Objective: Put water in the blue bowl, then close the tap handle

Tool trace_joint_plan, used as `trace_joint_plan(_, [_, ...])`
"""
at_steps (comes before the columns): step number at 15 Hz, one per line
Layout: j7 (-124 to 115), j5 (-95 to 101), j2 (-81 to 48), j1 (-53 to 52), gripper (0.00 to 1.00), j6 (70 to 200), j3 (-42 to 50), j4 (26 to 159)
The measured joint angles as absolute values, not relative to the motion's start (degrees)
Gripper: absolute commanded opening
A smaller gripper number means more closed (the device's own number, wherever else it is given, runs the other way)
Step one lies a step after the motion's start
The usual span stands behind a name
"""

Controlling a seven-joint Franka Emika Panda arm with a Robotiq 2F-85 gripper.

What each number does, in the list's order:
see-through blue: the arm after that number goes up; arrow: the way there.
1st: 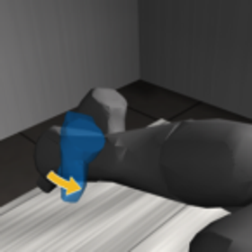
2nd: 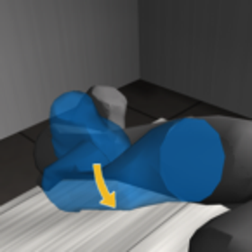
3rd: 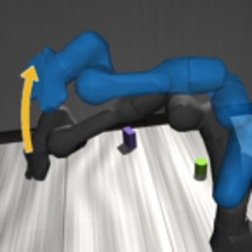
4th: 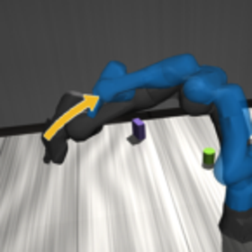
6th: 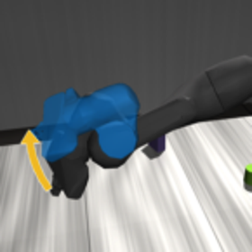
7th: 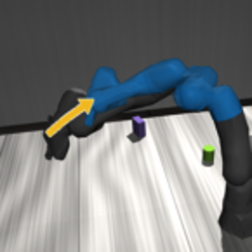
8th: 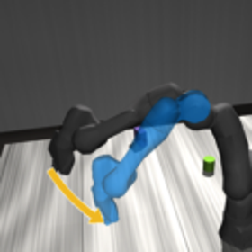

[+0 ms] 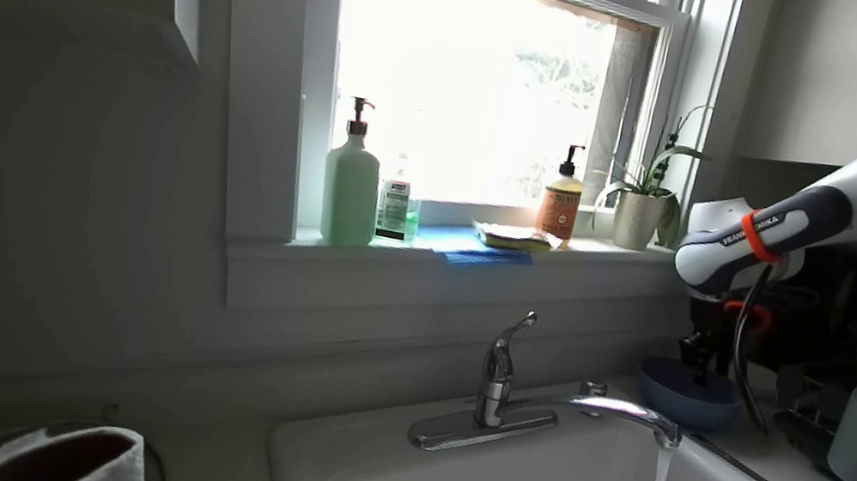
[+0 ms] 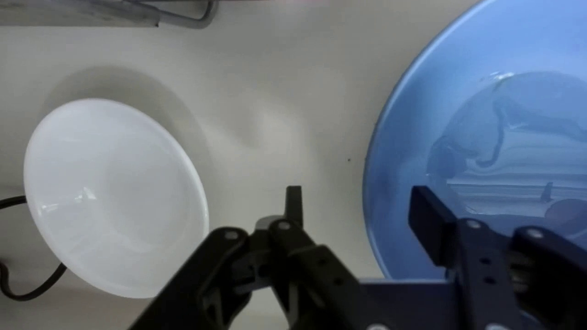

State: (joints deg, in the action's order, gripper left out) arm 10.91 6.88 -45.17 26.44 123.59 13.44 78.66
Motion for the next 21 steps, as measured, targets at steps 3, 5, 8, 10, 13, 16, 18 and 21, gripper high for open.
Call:
trace_joint_plan(3, [11.4,5.56,-46.44,27.45,0.12,122.47,12.91,76.74])
trace_joint_plan(5, [11.76,4.86,-46.97,27.86,0.01,121.6,12.53,75.66])
trace_joint_plan(8, [12.89,3.85,-47.23,28.3,0.02,120.19,11.98,74.13])
trace_joint_plan(10, [14.24,3.09,-47.21,28.52,0.02,118.6,11.66,72.76])
trace_joint_plan(13, [16.22,2.52,-47.19,28.65,0.02,117.11,11.05,71.46])
trace_joint_plan(16, [19.57,2.51,-46.67,28.64,0.02,114.99,9.92,71.3])
trace_joint_plan(18, [22.13,2.5,-45.84,28.64,0.02,113.02,9.39,71.57])
trace_joint_plan(21, [25.12,2.5,-43.97,28.56,0.02,109.91,8.57,72.73])
